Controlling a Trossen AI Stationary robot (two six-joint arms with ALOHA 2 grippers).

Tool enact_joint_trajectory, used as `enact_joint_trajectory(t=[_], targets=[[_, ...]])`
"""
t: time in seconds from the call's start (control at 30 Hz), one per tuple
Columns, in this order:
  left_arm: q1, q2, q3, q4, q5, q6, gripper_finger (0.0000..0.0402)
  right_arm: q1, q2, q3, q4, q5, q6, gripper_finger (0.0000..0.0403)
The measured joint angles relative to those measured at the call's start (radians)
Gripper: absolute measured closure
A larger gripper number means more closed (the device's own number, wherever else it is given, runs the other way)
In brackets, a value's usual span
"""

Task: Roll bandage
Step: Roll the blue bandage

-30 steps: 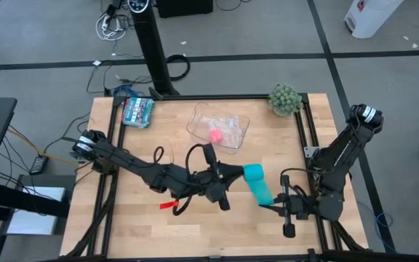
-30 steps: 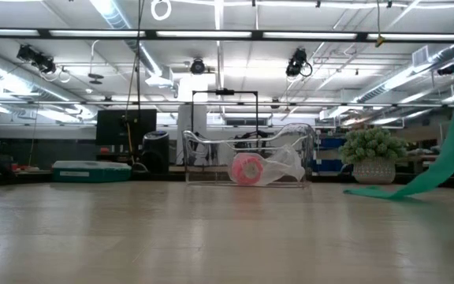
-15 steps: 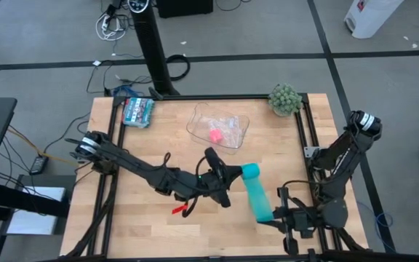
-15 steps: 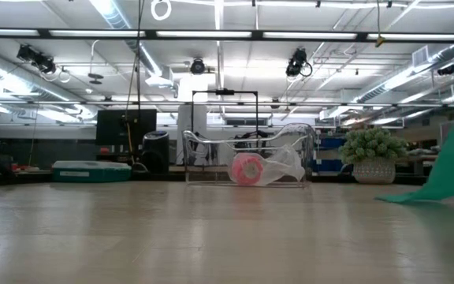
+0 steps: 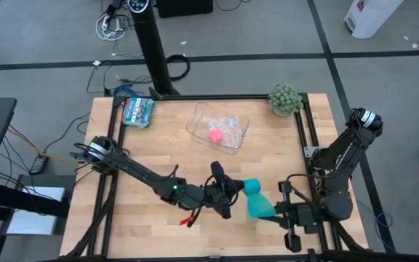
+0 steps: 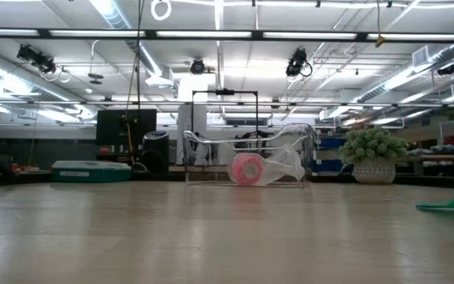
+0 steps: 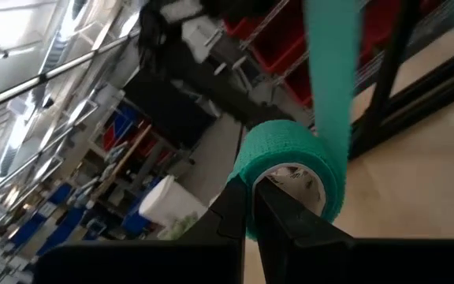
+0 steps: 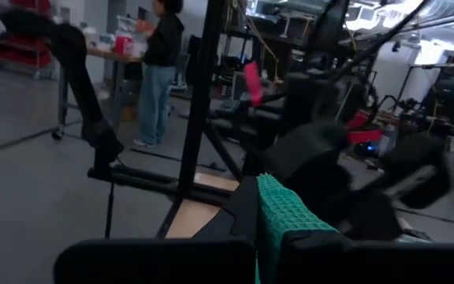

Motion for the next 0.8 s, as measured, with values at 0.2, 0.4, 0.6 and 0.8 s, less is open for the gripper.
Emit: enact_joint_trajectory(t=[0.2,0.4,0.6,0.8], targets=[[-0.035,-0.002,0.000,0.007,0.035,-0.005,0.0378,-0.030,-0.029,0.001,-0.002,-0.001,-0.001,0.0403],[-0.057,-0.002,0.000,0.004,0.067,-0.054,0.0378,-0.081,-0.031,0.001,-0.002,-0.050,0.021,0.0403],[-0.079,0.008,0.000,-0.010,0.076,-0.057,0.0378,-0.110,-0.036,0.001,-0.005,-0.061,0.033,0.0403],[-0.105,0.043,0.000,-0.001,0.103,-0.066,0.0378,-0.131,-0.037,0.001,-0.033,0.004,0.039,0.0388]])
